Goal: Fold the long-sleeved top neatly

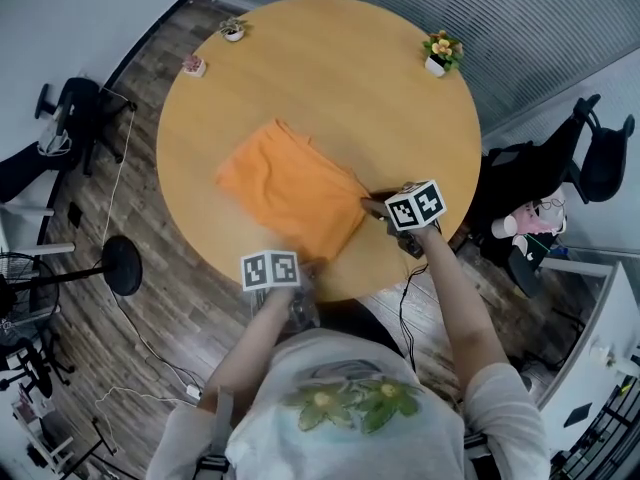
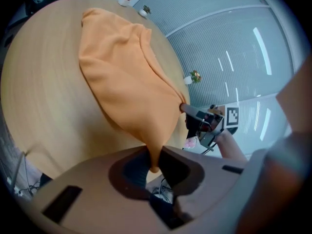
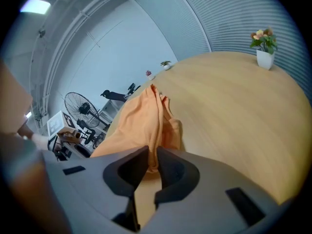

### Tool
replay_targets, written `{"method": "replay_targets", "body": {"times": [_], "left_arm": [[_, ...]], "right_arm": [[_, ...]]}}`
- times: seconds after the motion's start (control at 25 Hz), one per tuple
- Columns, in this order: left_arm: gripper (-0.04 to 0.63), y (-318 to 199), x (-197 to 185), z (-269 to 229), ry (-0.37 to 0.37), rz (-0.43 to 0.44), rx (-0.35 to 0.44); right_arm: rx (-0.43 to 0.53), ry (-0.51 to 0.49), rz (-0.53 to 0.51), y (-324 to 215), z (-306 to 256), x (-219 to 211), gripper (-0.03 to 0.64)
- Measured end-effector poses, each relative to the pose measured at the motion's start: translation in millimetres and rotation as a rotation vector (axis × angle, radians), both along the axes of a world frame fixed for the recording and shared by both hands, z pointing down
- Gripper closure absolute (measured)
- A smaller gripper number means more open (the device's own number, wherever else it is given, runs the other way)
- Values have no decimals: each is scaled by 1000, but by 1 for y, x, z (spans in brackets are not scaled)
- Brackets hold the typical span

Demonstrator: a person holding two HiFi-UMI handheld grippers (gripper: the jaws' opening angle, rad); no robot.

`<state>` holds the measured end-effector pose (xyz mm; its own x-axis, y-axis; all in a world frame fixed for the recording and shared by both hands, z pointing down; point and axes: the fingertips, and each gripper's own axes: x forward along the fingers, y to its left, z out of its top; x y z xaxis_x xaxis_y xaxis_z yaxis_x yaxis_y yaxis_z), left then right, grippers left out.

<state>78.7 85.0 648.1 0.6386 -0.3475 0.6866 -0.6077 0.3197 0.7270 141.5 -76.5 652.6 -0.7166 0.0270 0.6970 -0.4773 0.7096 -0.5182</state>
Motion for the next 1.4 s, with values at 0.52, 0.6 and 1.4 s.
{"method": "replay_targets", "body": {"times": [0.52,0.6,1.4], "left_arm": [[543,14,3,24,-5,71,-83],[543,16,3,30,-5,71,-94],[543,-1,-31,-31,175,107,-9]], "right_arm": [[36,125,37,-1,43,-1,430],[30,116,32,2,50,-7,430],[-12,-55,206,0,-17,-20,557]]}}
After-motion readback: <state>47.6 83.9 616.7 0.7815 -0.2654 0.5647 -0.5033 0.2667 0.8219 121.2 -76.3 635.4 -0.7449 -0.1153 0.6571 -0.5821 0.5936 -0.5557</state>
